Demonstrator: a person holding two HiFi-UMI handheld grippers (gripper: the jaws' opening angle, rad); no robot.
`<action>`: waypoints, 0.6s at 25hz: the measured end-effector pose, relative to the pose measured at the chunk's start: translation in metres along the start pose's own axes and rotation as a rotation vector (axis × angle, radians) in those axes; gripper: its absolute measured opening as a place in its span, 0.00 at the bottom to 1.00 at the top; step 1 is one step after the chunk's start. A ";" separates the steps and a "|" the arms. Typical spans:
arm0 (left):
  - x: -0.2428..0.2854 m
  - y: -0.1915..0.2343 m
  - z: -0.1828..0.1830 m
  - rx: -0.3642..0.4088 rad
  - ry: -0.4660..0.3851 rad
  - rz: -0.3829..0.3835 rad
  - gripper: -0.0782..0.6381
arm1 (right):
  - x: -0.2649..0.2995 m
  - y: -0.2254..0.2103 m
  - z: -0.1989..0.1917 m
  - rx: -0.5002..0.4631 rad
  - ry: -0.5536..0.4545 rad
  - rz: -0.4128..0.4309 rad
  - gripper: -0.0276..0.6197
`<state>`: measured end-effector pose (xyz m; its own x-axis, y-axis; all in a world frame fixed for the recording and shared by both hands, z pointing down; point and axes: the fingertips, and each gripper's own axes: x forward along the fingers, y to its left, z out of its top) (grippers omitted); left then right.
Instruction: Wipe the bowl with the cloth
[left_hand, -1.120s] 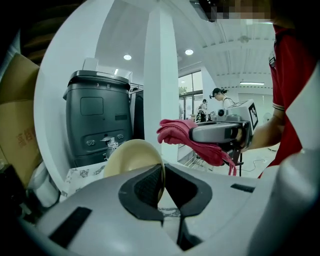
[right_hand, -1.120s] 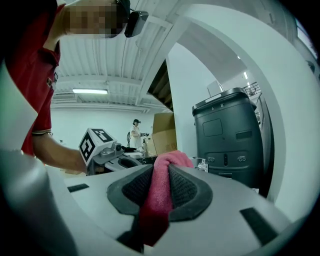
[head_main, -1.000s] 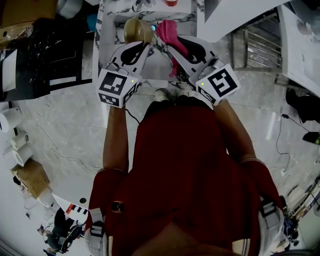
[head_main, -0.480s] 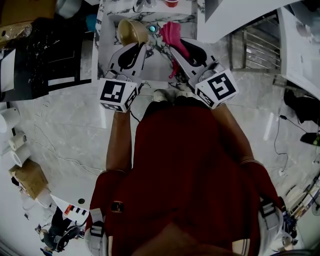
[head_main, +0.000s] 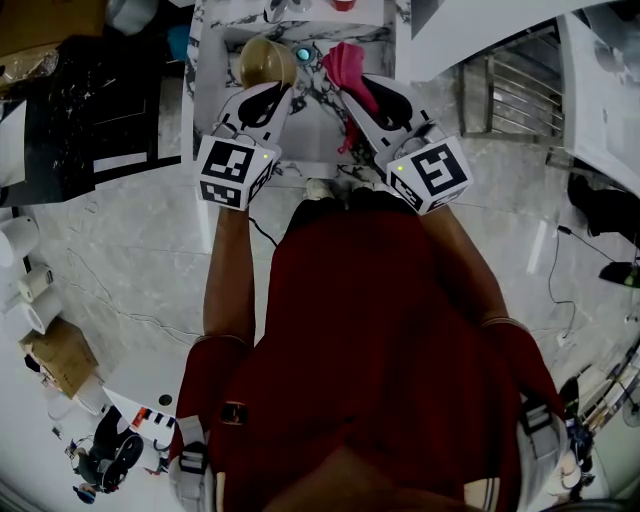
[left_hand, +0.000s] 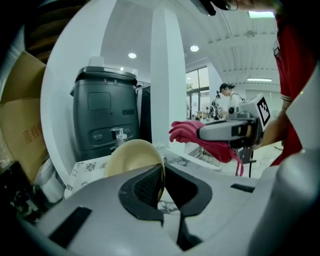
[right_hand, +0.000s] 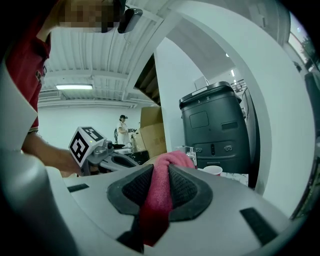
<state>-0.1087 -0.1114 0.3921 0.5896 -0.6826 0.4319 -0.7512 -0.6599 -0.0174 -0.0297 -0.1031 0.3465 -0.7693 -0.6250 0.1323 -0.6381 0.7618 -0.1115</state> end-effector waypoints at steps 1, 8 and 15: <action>0.006 0.001 -0.006 0.029 0.040 -0.018 0.14 | 0.002 -0.001 -0.002 -0.001 0.006 -0.005 0.18; 0.043 0.004 -0.050 0.201 0.232 -0.123 0.14 | 0.016 -0.010 -0.012 -0.015 0.048 -0.028 0.18; 0.077 0.006 -0.103 0.300 0.382 -0.216 0.14 | 0.030 -0.023 -0.022 -0.018 0.089 -0.071 0.18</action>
<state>-0.0982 -0.1358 0.5183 0.5292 -0.3948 0.7510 -0.4739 -0.8718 -0.1243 -0.0372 -0.1355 0.3751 -0.7160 -0.6603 0.2264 -0.6895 0.7197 -0.0816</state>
